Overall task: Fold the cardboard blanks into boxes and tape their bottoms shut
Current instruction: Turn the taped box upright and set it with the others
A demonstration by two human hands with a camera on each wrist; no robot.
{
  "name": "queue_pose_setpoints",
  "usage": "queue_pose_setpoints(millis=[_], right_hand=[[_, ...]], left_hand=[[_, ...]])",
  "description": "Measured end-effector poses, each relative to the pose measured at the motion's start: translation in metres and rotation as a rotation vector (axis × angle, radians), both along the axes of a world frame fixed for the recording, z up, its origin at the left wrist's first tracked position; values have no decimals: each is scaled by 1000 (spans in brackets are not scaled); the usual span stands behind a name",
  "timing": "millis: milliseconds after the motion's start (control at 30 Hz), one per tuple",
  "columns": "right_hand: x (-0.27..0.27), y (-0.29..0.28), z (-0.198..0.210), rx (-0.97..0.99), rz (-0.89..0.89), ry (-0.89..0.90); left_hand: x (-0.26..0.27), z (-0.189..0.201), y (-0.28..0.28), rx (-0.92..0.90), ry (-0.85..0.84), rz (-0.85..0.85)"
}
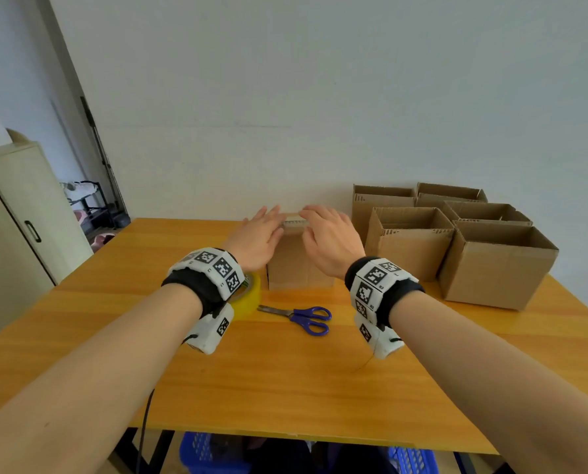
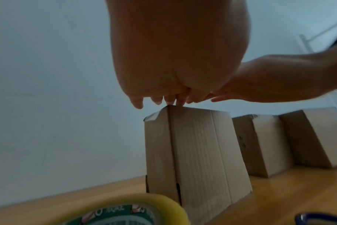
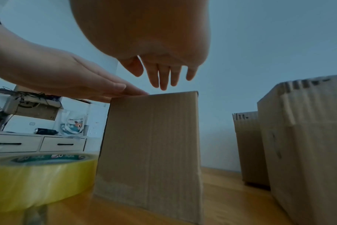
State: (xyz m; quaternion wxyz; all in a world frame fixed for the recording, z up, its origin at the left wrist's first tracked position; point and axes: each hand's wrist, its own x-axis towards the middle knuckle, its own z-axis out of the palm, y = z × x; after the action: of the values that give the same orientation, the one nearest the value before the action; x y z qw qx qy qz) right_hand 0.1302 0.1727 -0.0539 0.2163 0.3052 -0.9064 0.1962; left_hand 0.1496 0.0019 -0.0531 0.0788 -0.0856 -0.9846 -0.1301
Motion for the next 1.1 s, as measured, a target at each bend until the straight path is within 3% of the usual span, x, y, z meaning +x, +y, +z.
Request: queue_pose_setpoints(millis=[167, 533, 733, 933, 1100], right_hand=[[-9, -14, -8, 153, -6, -149], [-15, -10, -15, 150, -75, -165], [-21, 7, -17, -16, -94, -321], [-19, 7, -14, -130, -98, -441], [-21, 9, -12, -311, -68, -546]], left_hand=[[0, -5, 2, -180, -14, -16], [0, -6, 1, -155, -58, -1], [5, -4, 7, -12, -152, 23], [1, 3, 18, 240, -274, 151], [-3, 9, 21, 332, -249, 199]])
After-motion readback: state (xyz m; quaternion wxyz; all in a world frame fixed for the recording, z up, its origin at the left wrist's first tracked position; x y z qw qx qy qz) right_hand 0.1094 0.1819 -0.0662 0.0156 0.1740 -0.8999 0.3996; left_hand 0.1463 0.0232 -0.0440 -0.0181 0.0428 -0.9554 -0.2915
